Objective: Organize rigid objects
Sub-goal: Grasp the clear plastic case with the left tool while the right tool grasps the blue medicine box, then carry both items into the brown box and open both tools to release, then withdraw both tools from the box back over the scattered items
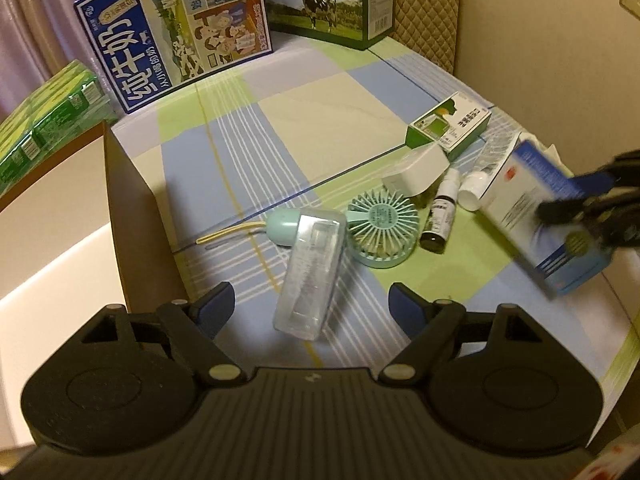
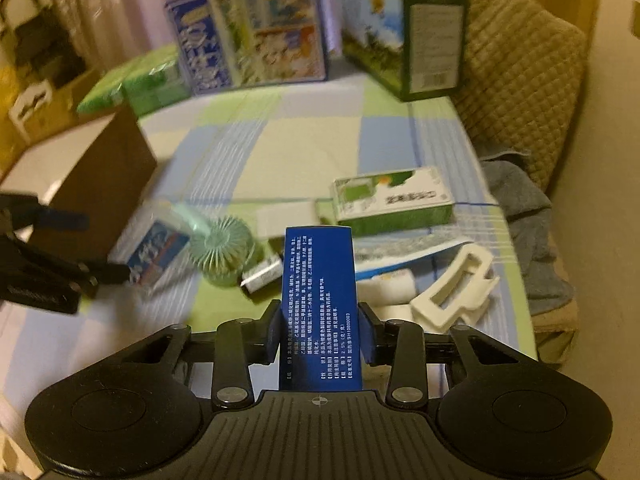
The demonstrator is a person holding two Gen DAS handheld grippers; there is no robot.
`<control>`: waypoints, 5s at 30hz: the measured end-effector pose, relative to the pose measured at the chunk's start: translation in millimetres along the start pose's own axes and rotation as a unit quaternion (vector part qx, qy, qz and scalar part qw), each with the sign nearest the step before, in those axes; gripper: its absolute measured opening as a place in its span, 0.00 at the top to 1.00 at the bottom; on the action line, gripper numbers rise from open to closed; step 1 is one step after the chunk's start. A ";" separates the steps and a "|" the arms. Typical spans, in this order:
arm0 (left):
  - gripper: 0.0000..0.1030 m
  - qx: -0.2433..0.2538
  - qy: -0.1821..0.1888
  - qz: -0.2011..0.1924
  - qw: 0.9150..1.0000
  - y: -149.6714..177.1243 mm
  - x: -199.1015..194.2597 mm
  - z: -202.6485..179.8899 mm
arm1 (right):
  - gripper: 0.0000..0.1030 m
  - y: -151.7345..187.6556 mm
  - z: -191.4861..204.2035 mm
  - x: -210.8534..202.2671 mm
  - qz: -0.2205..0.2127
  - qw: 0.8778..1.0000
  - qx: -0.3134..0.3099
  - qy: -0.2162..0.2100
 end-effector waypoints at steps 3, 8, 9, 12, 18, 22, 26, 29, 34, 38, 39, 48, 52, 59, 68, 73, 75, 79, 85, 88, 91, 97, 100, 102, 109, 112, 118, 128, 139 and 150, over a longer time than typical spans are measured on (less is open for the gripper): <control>0.24 0.019 0.002 0.005 1.000 -2.8 8.8 0.7 | 0.66 -5.8 -4.8 -10.1 -0.017 0.999 0.031 0.010; 0.33 0.047 0.012 0.016 0.999 -7.5 22.8 -1.3 | 0.66 -7.1 -16.8 -22.2 -0.038 0.996 0.068 0.036; 0.36 0.051 0.013 0.019 0.998 -8.4 25.4 -2.2 | 0.66 -6.0 -19.3 -24.3 -0.041 0.996 0.074 0.041; 0.40 0.060 0.018 0.022 0.998 -10.8 31.2 -5.1 | 0.66 -2.5 -25.9 -29.9 -0.050 0.993 0.094 0.053; 0.63 0.067 0.016 0.039 0.997 -8.5 40.3 -9.2 | 0.66 6.8 -34.5 -40.8 -0.060 0.988 0.122 0.069; 0.74 0.059 0.012 0.043 0.997 -7.4 40.5 -8.8 | 0.66 10.3 -37.5 -47.7 -0.066 0.987 0.126 0.072; 0.74 0.044 -0.004 0.033 0.998 -7.3 30.5 -6.8 | 0.66 12.3 -40.1 -53.1 -0.068 0.987 0.125 0.069; 0.74 0.026 -0.014 0.029 0.999 -7.3 16.7 -4.5 | 0.66 12.6 -40.4 -58.7 -0.071 0.988 0.121 0.062; 0.74 -0.019 -0.025 0.027 0.999 -3.7 -12.3 1.2 | 0.66 9.9 -36.1 -66.6 -0.066 0.992 0.098 0.045; 0.74 -0.052 -0.037 0.027 0.998 3.2 -34.8 3.8 | 0.66 7.4 -30.8 -69.6 -0.061 0.995 0.079 0.029; 0.74 -0.060 -0.041 0.027 0.997 5.4 -39.6 4.2 | 0.66 7.2 -28.8 -70.3 -0.059 0.995 0.072 0.024; 0.74 -0.125 -0.065 0.016 0.990 28.8 -88.9 22.1 | 0.66 2.4 1.2 -68.6 -0.050 0.998 0.030 -0.017; 0.74 -0.145 -0.071 0.004 0.987 34.9 -108.5 40.0 | 0.66 -5.0 29.5 -67.5 -0.052 0.998 0.015 -0.042; 0.74 -0.169 -0.088 -0.011 0.982 47.2 -128.7 95.3 | 0.66 -33.9 109.6 -45.1 -0.059 0.993 -0.015 -0.102; 0.74 -0.172 -0.126 -0.023 0.977 63.3 -133.2 209.6 | 0.66 -92.7 240.6 -0.1 -0.084 0.982 -0.042 -0.165; 0.74 -0.172 -0.140 -0.016 0.975 70.0 -116.6 267.1 | 0.66 -113.0 287.3 42.8 -0.086 0.983 -0.051 -0.155; 0.74 -0.173 -0.141 -0.008 0.975 73.4 -106.2 286.3 | 0.66 -115.5 295.1 63.6 -0.080 0.986 -0.050 -0.137; 0.74 -0.177 -0.142 0.014 0.974 79.7 -78.7 315.3 | 0.66 -111.5 295.7 100.1 -0.063 0.993 -0.034 -0.098; 0.74 -0.182 -0.136 0.046 0.973 95.1 -42.0 336.4 | 0.66 -101.8 283.9 141.9 -0.033 0.998 -0.020 -0.046; 0.74 -0.183 -0.133 0.065 0.972 103.7 -24.6 341.1 | 0.66 -96.8 280.0 154.0 -0.020 0.999 -0.017 -0.028; 0.74 -0.181 -0.129 0.082 0.972 112.4 -11.6 343.1 | 0.66 -92.2 276.8 163.5 -0.010 1.000 -0.018 -0.017; 0.74 -0.171 -0.128 0.098 0.972 120.0 2.5 343.8 | 0.66 -88.8 275.5 174.9 0.004 1.000 -0.019 -0.008; 0.69 -0.163 -0.126 0.102 0.973 121.4 5.3 341.7 | 0.62 -87.5 279.3 178.0 0.014 0.999 -0.030 -0.017; 0.58 -0.160 -0.124 0.102 0.974 122.3 5.8 341.0 | 0.48 -86.3 282.7 177.1 0.012 0.999 -0.039 -0.013; 0.57 -0.166 -0.120 0.101 0.974 123.6 5.0 343.1 | 0.42 -83.9 286.3 174.2 0.015 0.999 -0.040 -0.018; 0.57 -0.169 -0.115 0.102 0.974 123.6 4.5 342.9 | 0.42 -84.5 286.9 172.6 0.013 0.999 -0.036 -0.019; 0.57 -0.170 -0.111 0.096 0.974 122.6 1.4 342.1 | 0.42 -84.9 288.1 169.8 0.010 0.999 -0.033 -0.022; 0.57 -0.176 -0.107 0.084 0.975 117.8 -6.7 340.1 | 0.42 -86.8 291.8 160.2 -0.001 0.999 -0.031 -0.027; 0.57 -0.190 -0.107 0.065 0.974 113.2 -27.7 334.1 | 0.42 -84.8 294.6 143.4 -0.017 0.998 -0.027 -0.050; 0.57 -0.212 -0.086 0.026 0.973 94.9 -77.2 284.4 | 0.42 -69.3 285.1 91.2 -0.046 0.992 -0.030 -0.114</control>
Point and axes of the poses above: each gripper's, at about its wrist camera, not at the fingertips, and x roughly the way its jaws point, z to its left, y to its underside, the point moved 8 cm from there along x, roughly the way its jaws point, and after that the axes turned 15 degrees about -y, right-handed, at the moved point
